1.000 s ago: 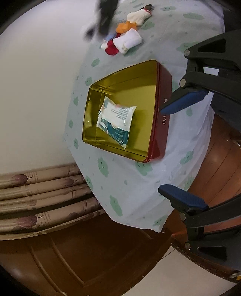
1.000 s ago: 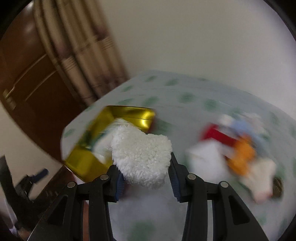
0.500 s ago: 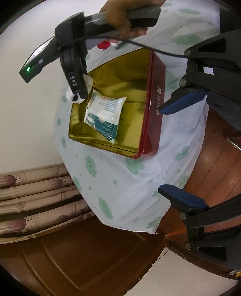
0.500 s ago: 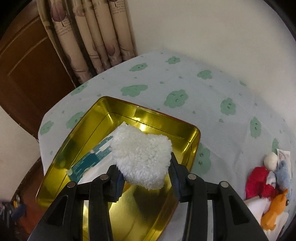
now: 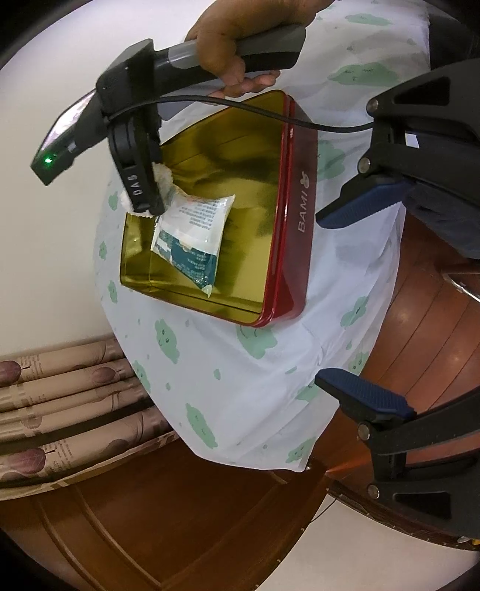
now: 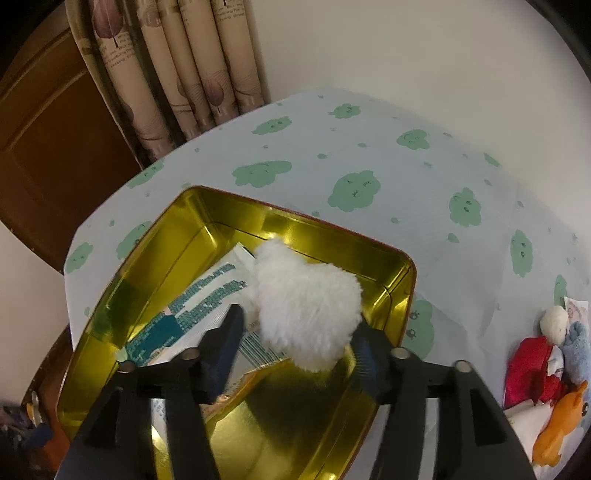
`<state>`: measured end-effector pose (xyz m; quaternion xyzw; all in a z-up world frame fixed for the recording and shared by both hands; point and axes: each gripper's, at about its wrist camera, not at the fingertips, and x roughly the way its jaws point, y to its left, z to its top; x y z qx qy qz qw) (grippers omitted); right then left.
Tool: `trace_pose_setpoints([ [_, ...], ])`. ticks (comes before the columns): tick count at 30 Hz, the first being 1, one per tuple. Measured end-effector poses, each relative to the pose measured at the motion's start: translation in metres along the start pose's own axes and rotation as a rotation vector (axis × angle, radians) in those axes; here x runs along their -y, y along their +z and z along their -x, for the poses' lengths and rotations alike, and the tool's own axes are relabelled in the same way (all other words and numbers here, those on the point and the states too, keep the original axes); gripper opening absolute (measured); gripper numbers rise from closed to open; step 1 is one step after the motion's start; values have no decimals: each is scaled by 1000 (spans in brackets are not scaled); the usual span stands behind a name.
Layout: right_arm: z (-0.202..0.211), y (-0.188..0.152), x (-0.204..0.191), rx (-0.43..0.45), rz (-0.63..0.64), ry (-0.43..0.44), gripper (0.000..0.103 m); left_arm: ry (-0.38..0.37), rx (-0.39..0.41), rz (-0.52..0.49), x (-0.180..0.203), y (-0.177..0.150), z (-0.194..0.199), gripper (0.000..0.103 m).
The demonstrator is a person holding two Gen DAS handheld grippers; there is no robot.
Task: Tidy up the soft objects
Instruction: 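Carry the white fluffy sock into the gold tin and open the right gripper, then grasp the folded white hotel sock with the left gripper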
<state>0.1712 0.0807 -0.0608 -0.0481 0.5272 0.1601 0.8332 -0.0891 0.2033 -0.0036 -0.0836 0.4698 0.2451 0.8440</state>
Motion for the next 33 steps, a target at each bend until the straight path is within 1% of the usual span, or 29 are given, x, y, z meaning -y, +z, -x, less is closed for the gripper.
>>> trace_pose_setpoints([
  [2, 7, 0, -1, 35, 3, -7, 67, -1, -7, -2, 0, 0, -2, 80],
  [4, 18, 0, 1, 77, -10, 21, 73, -3, -11, 0, -1, 0, -3, 80],
  [6, 32, -1, 2, 123, -22, 26, 73, -4, -16, 0, -1, 0, -4, 80],
  [8, 51, -8, 6, 181, -38, 58, 74, -1, -19, -2, 0, 0, -5, 80],
  [10, 74, -23, 12, 251, -49, 68, 75, 0, -19, -8, 0, 0, -5, 80],
  [12, 95, -42, 20, 303, -54, 52, 76, 1, -20, -14, 2, 0, -5, 80],
  [13, 107, -56, 26, 326, -54, 29, 77, 2, -22, -20, 3, -1, -6, 80],
  [14, 117, -69, 31, 343, -52, 0, 80, 2, -22, -23, 4, -2, -5, 80],
  [15, 130, -90, 39, 366, -49, -51, 83, 1, -19, -26, 5, -3, -4, 80],
  [16, 140, -105, 45, 380, -51, -88, 88, -2, -12, -30, 7, -3, -2, 80],
  [17, 152, -126, 56, 397, -56, -142, 91, -6, 5, -38, 9, -4, 2, 80],
  [18, 162, -145, 67, 405, -64, -200, 93, -6, 19, -48, 12, -5, 5, 80],
  [19, 171, -165, 79, 402, -77, -261, 94, -5, 35, -61, 15, -5, 9, 80],
  [20, 178, -178, 89, 395, -87, -298, 95, -10, 56, -81, 19, -7, 14, 80],
  [21, 185, -195, 105, 379, -105, -343, 96, -21, 77, -98, 24, -8, 20, 80],
  [22, 192, -218, 126, 349, -134, -412, 96, -34, 93, -113, 29, -9, 24, 80],
  [23, 195, -230, 139, 329, -155, -451, 96, -55, 110, -139, 36, -10, 30, 80],
  [24, 199, -249, 161, 290, -198, -504, 96, -74, 117, -161, 43, -12, 33, 80],
  [25, 203, -265, 179, 263, -236, -536, 96, -100, 121, -186, 51, -13, 37, 80],
  [26, 205, -275, 189, 248, -259, -558, 96, -133, 122, -218, 61, -16, 40, 80],
  [28, 210, -299, 218, 209, -298, -629, 96, -190, 105, -264, 78, -19, 43, 80],
  [30, 208, -312, 236, 167, -317, -674, 96, -299, 60, -305, 101, -19, 44, 80],
  [31, 208, -319, 246, 162, -340, -673, 96, -354, 35, -311, 111, -16, 44, 80],
  [33, 211, -323, 256, 180, -390, -623, 96, -442, -8, -306, 130, -7, 43, 80],
])
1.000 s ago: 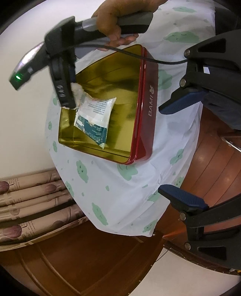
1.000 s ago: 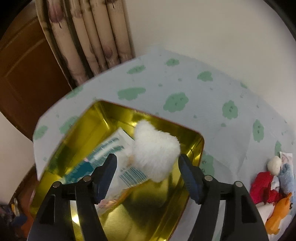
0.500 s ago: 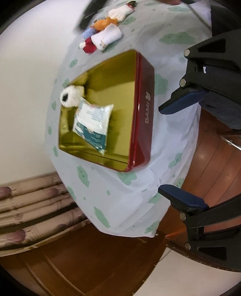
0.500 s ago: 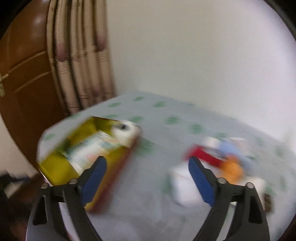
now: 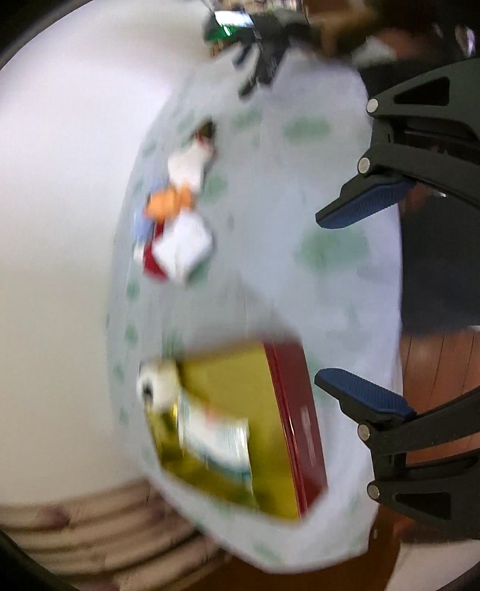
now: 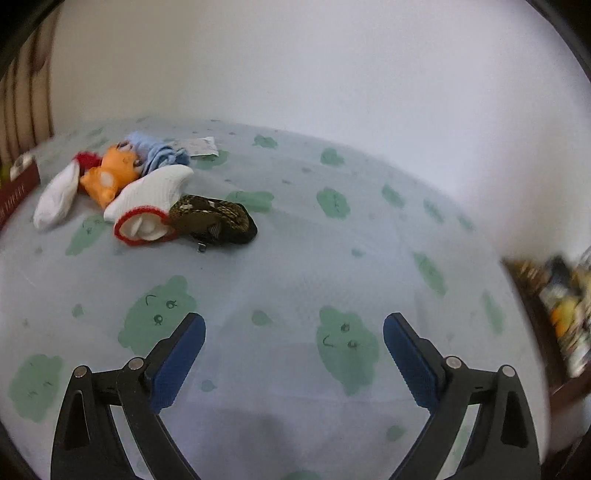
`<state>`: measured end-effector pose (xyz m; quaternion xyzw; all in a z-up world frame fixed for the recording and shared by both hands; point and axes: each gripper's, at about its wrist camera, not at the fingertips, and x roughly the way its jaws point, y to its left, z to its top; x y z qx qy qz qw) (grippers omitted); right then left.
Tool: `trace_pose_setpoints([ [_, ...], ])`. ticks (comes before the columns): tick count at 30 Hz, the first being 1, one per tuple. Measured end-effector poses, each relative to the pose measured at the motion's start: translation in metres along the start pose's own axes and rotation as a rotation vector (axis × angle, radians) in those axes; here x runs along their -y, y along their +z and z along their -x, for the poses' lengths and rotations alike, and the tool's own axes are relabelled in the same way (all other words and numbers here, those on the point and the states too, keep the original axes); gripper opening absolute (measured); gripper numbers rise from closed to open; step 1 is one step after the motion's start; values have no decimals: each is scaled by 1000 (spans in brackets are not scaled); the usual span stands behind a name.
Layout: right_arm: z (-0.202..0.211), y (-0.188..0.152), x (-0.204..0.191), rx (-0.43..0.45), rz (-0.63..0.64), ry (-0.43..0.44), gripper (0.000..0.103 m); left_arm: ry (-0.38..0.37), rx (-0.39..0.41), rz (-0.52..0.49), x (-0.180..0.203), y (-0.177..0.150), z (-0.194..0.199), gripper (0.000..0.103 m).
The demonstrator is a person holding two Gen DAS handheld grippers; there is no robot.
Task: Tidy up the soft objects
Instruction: 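Grasp the folded white hotel sock with the left gripper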
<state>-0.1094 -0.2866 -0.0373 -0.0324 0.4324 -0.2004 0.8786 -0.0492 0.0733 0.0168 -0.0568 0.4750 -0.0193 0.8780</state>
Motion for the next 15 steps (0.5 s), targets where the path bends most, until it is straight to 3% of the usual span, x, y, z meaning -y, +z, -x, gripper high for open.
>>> trace_pose_setpoints([
  [5, -3, 2, -1, 20, -15, 63, 98, -175, -32, 108, 17, 54, -35, 80],
  [10, 11, -6, -1, 81, -11, 100, 99, -237, -98, 258, 8, 98, -91, 80],
  [14, 14, -5, 6, 82, -41, 146, 100, -332, -131, 392, -10, 119, -132, 80],
  [15, 14, -5, 7, 81, -49, 154, 100, -327, -144, 410, -12, 124, -141, 80],
])
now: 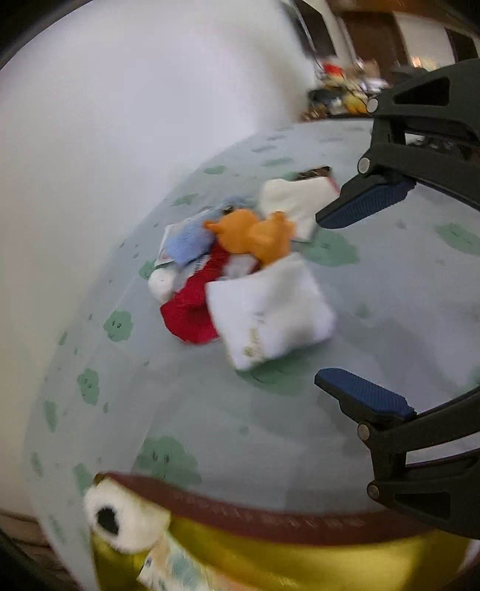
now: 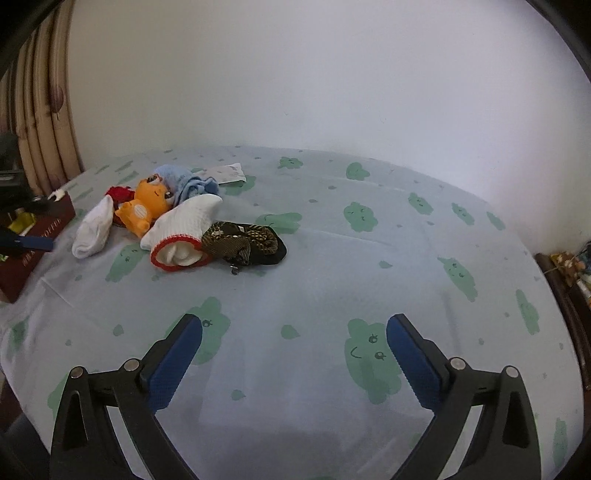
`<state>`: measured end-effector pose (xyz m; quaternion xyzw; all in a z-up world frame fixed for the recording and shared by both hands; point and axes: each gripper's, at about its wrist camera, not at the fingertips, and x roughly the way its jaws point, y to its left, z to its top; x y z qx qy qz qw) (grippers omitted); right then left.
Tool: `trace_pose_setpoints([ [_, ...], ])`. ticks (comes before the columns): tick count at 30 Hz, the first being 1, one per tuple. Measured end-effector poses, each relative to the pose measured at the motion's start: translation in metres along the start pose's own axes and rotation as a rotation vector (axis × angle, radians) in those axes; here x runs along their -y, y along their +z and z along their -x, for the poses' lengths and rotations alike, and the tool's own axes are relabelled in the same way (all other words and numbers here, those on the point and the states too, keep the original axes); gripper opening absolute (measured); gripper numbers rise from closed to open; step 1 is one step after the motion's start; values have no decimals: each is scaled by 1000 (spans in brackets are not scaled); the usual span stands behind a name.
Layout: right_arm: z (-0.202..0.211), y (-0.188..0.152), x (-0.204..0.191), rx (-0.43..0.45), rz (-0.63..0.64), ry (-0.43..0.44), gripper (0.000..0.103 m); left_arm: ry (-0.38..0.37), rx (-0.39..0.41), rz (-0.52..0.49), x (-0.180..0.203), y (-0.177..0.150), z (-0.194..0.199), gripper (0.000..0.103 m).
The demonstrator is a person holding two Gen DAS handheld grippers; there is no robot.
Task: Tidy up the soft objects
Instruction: 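Grasp the folded white hotel sock with the left gripper, then grasp the brown patterned pouch with the right gripper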
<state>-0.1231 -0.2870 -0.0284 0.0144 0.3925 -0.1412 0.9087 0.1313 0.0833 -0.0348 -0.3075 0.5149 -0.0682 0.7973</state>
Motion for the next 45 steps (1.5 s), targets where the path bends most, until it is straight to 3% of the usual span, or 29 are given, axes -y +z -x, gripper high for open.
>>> trace_pose_setpoints([
  [5, -2, 1, 3, -1, -13, 35, 100, 64, -37, 29, -8, 19, -25, 80],
  [13, -5, 1, 0, -21, 2, 65, 100, 13, -50, 76, -6, 35, -43, 80],
  [16, -7, 1, 1, -30, -2, 69, 100, 37, -46, 68, -2, 38, -47, 78],
  [17, -7, 1, 1, -30, -4, 71, 100, 46, -29, 46, 2, 38, -46, 70],
  [18, -7, 1, 2, -31, -8, 71, 100, 74, -13, 17, 7, 35, -45, 27],
  [19, -8, 1, 2, -33, -11, 69, 100, 116, -21, -8, 11, 32, -48, 14],
  [22, -9, 2, 3, -43, -16, 73, 100, 95, 13, 7, 9, 21, -43, 14],
  [24, -9, 2, 3, -43, -19, 73, 100, 103, 23, -21, 11, 10, -38, 14],
  [30, -2, 2, 8, -9, -44, 83, 100, 36, 78, -95, 29, -32, -3, 14],
  [34, -4, 8, 5, -26, -23, 119, 100, 24, 66, -155, 39, -59, 16, 14],
  [39, -32, 32, -8, -56, 95, 132, 100, 14, -2, -188, 42, -83, 23, 14],
  [41, -55, 43, -11, -96, 146, 171, 90, 19, -19, -201, 42, -93, 29, 14],
  [45, -86, 59, -12, -144, 216, 211, 86, 30, -19, -210, 39, -102, 39, 14],
])
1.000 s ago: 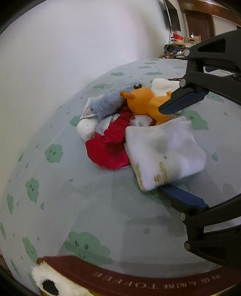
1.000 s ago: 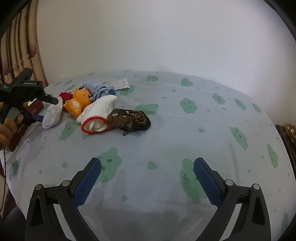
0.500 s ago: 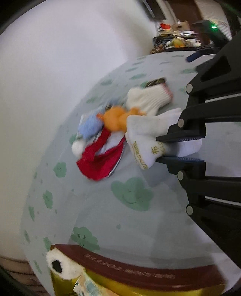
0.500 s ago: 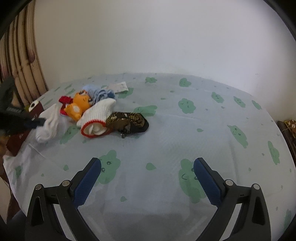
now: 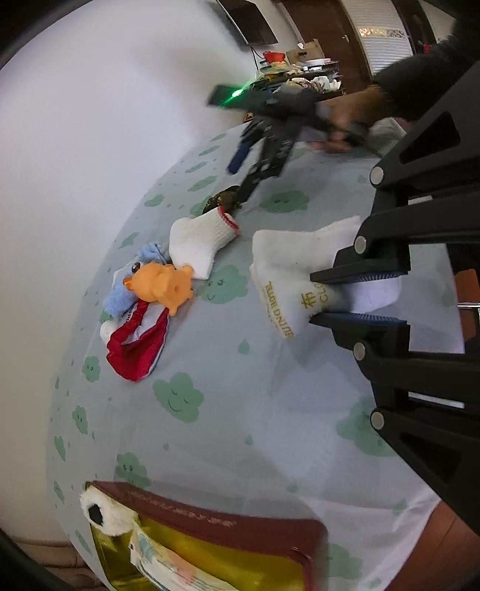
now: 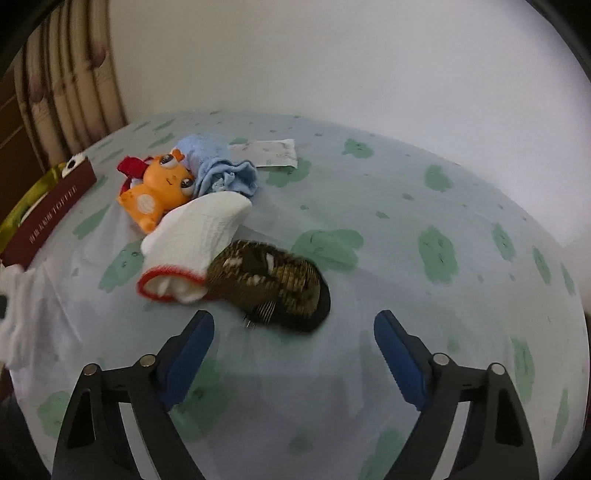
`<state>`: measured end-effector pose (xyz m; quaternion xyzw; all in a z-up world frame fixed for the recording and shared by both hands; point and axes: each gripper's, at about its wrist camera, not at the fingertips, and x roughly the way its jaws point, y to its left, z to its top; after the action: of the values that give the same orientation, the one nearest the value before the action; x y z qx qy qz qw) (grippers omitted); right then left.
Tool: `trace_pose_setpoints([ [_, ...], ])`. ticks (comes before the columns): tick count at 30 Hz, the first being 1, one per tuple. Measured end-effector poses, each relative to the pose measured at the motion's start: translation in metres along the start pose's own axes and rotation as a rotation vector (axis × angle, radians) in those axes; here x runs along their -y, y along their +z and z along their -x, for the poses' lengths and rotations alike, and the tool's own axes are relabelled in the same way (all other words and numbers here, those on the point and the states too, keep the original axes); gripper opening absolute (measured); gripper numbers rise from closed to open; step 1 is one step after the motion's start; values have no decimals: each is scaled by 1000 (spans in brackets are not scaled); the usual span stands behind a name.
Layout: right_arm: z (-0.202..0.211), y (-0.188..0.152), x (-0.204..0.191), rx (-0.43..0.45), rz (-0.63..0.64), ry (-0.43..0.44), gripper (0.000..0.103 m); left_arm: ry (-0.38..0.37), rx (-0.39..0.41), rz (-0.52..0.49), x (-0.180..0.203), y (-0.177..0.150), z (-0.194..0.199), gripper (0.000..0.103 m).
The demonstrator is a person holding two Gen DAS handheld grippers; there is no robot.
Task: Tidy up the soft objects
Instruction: 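Grasp the brown patterned pouch with the right gripper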
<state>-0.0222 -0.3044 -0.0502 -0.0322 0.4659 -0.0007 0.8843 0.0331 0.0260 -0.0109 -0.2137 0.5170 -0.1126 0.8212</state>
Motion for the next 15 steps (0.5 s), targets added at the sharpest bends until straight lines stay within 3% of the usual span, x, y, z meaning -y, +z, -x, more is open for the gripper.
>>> trace_pose_setpoints([
  [6, -32, 26, -5, -65, 134, 33, 83, 9, -11, -5, 0, 0, 0, 15],
  [7, -36, 28, -4, -79, 129, 60, 69, 9, -10, -7, 2, 0, 0, 15],
  [8, -37, 29, -2, -83, 107, 111, 41, 5, -10, -12, 4, -1, 1, 15],
  [9, -38, 29, -1, -92, 96, 106, 34, 2, -9, -16, 6, -1, 0, 15],
  [15, -22, 16, 11, -87, -57, 132, 30, -15, 8, -30, 14, -3, 8, 15],
])
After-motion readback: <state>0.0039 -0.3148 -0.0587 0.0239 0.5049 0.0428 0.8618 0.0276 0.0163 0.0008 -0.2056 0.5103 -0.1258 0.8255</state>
